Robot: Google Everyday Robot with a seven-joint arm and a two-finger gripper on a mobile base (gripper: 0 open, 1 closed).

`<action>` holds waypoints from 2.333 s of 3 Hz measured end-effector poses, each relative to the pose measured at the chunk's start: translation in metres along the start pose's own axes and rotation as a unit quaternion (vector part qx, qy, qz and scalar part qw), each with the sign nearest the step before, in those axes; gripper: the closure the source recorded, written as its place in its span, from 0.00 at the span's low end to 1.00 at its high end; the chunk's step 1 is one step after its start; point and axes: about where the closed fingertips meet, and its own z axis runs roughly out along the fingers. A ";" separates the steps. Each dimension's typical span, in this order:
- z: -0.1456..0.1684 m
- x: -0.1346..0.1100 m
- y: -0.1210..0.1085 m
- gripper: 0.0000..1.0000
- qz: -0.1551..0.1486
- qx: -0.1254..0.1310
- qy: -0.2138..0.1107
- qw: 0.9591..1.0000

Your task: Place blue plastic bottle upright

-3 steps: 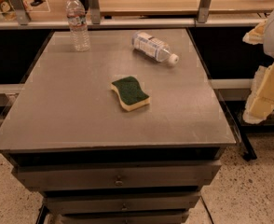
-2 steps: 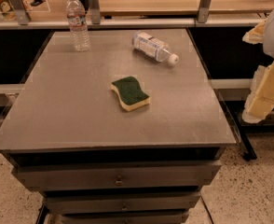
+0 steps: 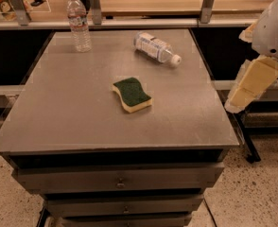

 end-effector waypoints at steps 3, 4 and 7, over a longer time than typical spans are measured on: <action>0.068 -0.046 -0.071 0.00 0.082 -0.003 -0.093 0.992; 0.068 -0.046 -0.071 0.00 0.082 -0.003 -0.093 0.992; 0.111 -0.117 -0.085 0.00 0.061 -0.005 -0.138 0.988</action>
Offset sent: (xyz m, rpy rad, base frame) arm 0.0712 -0.0074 -0.0160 0.2845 -0.0572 -0.0802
